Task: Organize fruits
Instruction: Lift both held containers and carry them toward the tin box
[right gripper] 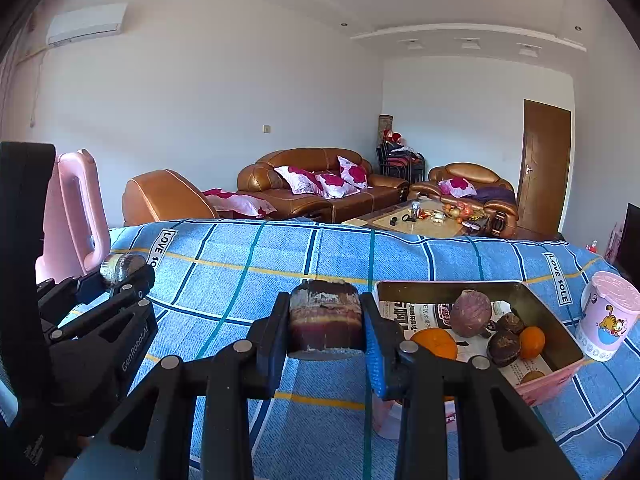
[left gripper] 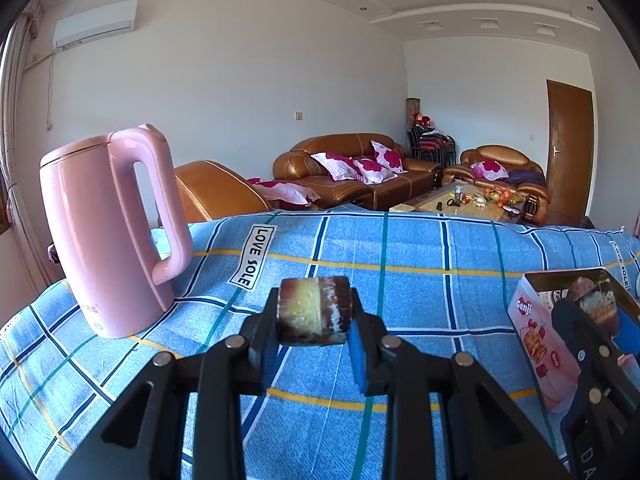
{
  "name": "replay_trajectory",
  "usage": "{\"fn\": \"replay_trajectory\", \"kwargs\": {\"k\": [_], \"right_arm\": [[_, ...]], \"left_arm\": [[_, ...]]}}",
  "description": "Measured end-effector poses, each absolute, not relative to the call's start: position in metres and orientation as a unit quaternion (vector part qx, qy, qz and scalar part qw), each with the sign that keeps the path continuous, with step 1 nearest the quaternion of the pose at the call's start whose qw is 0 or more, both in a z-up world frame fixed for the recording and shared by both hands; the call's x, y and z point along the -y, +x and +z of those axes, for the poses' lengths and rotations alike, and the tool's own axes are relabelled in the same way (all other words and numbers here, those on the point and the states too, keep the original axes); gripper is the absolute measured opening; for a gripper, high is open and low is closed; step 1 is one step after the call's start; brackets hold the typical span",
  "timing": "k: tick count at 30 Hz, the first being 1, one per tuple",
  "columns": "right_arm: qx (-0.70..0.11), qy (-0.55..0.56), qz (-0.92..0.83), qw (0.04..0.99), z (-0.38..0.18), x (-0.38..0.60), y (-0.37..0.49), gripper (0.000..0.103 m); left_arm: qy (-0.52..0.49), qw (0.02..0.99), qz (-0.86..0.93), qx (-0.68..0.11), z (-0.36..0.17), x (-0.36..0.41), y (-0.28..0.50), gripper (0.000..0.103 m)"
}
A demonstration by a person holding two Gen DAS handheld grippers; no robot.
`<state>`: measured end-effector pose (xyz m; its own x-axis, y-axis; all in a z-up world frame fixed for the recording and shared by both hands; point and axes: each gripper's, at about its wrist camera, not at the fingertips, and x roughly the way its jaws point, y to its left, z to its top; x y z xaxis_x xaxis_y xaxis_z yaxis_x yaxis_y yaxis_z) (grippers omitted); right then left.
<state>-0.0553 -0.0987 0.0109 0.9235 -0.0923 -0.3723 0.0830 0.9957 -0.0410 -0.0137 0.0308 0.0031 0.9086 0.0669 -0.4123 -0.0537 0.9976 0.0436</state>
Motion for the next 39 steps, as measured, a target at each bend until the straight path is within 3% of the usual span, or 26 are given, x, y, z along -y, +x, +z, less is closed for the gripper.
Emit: {"fn": "replay_trajectory", "kwargs": {"k": [39], "right_arm": [[-0.195,-0.007,-0.058,0.979,0.012,0.136,-0.081,0.036]], "left_arm": [[0.025,0.977,0.006,-0.21,0.005,0.011,-0.039,0.031]]}}
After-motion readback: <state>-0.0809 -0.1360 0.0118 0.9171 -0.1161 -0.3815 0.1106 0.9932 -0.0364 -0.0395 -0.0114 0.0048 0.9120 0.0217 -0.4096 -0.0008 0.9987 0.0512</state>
